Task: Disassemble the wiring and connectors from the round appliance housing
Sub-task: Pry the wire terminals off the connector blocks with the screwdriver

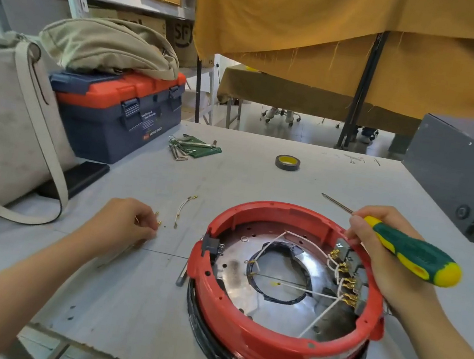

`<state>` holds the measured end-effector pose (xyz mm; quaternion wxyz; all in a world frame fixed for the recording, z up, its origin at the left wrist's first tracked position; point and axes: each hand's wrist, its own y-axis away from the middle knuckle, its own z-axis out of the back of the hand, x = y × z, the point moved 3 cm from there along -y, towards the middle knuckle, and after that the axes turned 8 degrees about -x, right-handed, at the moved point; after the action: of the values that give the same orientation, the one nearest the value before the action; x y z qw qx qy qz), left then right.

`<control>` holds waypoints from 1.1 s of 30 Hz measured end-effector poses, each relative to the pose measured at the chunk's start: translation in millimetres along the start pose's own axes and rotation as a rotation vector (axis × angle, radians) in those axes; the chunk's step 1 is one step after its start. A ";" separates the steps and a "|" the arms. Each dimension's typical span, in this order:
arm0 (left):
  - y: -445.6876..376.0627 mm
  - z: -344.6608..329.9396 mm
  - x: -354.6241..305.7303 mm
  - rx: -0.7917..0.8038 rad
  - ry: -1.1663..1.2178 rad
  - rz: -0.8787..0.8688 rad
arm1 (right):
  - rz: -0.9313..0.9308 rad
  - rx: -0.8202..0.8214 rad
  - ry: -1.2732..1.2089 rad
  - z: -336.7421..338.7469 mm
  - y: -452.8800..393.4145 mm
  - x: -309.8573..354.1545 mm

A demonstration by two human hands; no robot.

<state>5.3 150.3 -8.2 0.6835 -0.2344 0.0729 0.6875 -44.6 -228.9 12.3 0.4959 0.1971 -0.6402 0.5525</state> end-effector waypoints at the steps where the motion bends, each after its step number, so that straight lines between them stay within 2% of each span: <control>1: -0.4 0.8 -2.0 0.000 -0.018 -0.005 | 0.001 0.001 -0.001 -0.1 -0.1 0.0; 4: 0.0 4.3 -21.3 -0.030 -0.051 -0.088 | -0.012 0.000 -0.010 0.0 -0.5 -0.3; 8: 7.9 10.4 -76.2 -0.073 0.135 -0.344 | -0.003 0.014 -0.032 0.1 -1.0 1.6; 12: 17.7 5.5 -135.1 0.135 0.213 -0.616 | -0.003 0.011 -0.071 2.7 -1.4 3.1; 15: 14.8 -12.3 -164.5 0.275 0.124 -0.738 | 0.001 0.006 -0.087 4.4 -2.0 3.9; 23: -4.0 -50.9 -186.0 0.288 -0.169 -0.794 | 0.009 -0.049 -0.059 10.7 -6.4 -0.1; 27: -4.2 -51.7 -184.4 0.214 -0.262 -0.813 | 0.020 -0.068 -0.056 13.8 -7.5 0.0; 33: -2.2 -49.7 -188.0 0.129 -0.325 -0.743 | -0.019 -0.151 -0.143 19.6 -9.8 4.5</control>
<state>10.2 -40.8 27.9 0.9012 -0.0895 -0.0828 0.4159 -46.9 -248.3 23.2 0.4676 0.2046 -0.7119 0.4824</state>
